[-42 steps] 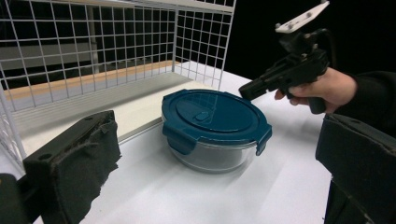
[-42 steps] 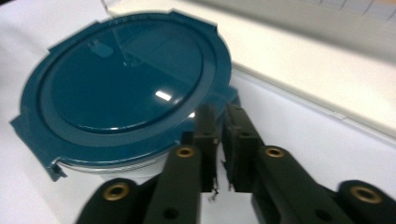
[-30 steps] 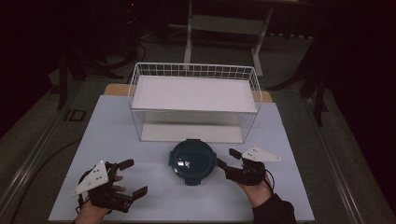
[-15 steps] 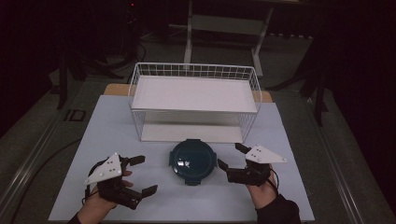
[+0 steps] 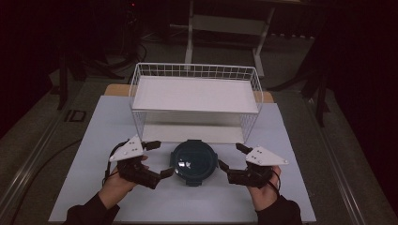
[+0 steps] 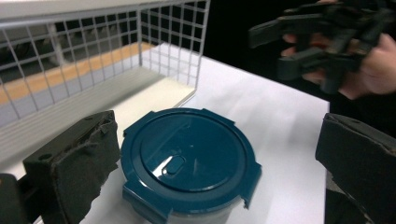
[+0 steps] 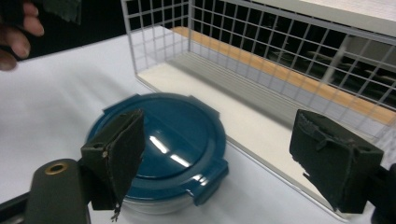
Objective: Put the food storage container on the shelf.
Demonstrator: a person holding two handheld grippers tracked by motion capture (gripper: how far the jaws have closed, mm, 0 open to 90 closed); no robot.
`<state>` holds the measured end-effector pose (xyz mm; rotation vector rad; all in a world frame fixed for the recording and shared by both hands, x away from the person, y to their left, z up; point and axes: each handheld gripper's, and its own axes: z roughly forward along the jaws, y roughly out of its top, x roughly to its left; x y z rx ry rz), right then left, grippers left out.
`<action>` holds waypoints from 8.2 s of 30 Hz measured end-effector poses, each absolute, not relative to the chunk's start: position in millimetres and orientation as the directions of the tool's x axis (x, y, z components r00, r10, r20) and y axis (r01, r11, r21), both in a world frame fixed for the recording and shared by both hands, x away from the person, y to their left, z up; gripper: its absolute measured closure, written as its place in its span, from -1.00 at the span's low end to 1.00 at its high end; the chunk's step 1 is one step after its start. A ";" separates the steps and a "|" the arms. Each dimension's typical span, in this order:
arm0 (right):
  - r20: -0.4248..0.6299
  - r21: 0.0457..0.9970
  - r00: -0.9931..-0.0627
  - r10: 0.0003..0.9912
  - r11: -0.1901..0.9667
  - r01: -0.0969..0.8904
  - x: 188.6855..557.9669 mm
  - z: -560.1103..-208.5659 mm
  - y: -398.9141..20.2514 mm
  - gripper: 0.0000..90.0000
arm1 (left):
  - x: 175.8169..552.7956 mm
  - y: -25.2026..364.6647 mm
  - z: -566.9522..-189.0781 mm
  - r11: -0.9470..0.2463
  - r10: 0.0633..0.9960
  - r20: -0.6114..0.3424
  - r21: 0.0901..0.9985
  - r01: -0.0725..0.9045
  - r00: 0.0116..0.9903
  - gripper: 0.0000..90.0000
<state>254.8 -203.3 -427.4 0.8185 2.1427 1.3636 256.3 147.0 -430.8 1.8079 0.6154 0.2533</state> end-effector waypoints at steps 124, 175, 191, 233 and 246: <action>0.593 0.659 -0.604 0.532 0.111 0.744 312.5 -481.0 -210.9 0.23 | 299.3 149.7 -480.1 -0.137 0.559 -0.579 0.641 0.755 0.593 0.27; 0.548 0.693 -0.569 0.613 0.047 0.719 401.5 -497.6 -211.8 0.21 | 389.1 142.9 -512.5 -0.021 0.567 -0.543 0.742 0.670 0.619 0.22; 0.495 0.733 -0.546 0.676 0.013 0.680 403.9 -500.3 -207.4 0.03 | 388.7 135.2 -514.8 0.028 0.679 -0.446 0.809 0.587 0.583 -0.07; 0.400 0.771 -0.647 0.649 0.142 0.620 327.5 -475.8 -183.0 0.28 | 310.4 143.7 -484.7 -0.125 0.607 -0.365 0.833 0.538 0.706 -0.99; 0.365 0.740 -0.664 0.652 0.229 0.632 321.3 -494.7 -159.9 1.00 | 282.1 149.2 -492.4 -0.154 0.639 -0.292 0.858 0.490 0.712 -0.99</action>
